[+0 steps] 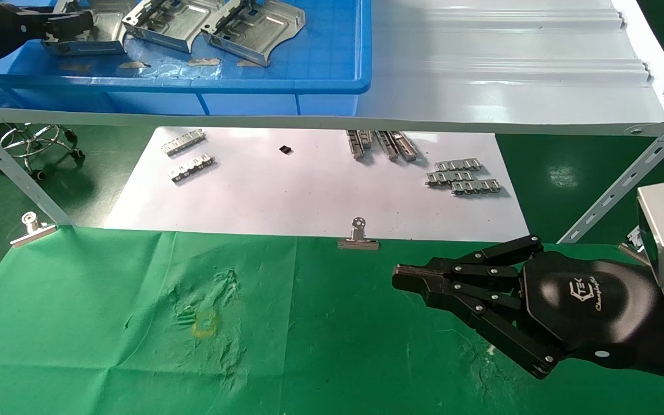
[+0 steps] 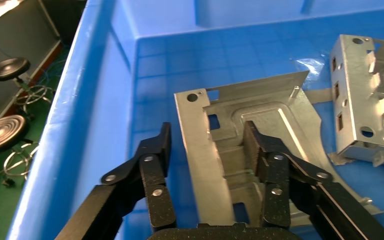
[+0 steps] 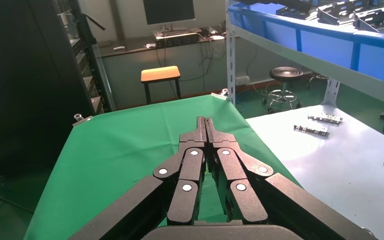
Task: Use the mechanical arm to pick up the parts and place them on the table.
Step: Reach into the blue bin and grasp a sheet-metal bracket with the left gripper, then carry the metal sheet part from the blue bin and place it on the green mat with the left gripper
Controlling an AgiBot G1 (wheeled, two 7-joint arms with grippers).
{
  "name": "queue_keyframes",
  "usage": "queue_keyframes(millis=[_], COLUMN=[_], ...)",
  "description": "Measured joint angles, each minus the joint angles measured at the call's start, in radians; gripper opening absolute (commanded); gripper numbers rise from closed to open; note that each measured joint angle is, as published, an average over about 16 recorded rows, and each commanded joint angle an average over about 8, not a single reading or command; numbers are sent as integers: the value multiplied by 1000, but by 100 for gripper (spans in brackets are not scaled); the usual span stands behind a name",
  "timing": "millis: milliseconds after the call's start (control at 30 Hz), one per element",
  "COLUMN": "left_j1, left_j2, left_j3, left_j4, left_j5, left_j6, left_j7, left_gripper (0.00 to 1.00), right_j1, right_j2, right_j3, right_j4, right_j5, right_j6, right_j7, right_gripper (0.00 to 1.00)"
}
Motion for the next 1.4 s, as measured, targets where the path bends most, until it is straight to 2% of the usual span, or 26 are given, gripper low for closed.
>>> queue_keyframes(millis=[567, 867, 1133, 1400], left_j1=[7, 40, 130, 244], left_j2=[-8, -50, -142, -243], left_j3=[-1, -41, -114, -188], left_j4=[-18, -121, -326, -507], left_j5=[2, -58, -188, -352], left_j6=[-53, -34, 121, 407], left_j7=[16, 56, 123, 253], left_gripper=[0, 0, 0, 0], right_j1=[0, 0, 0, 0], right_j2=[0, 0, 0, 0], right_j3=[0, 0, 0, 0], right_j4=[0, 0, 0, 0], right_j5=[0, 0, 0, 0], right_j6=[0, 0, 0, 0], right_j7=[0, 0, 0, 0], right_gripper=[0, 0, 0, 0])
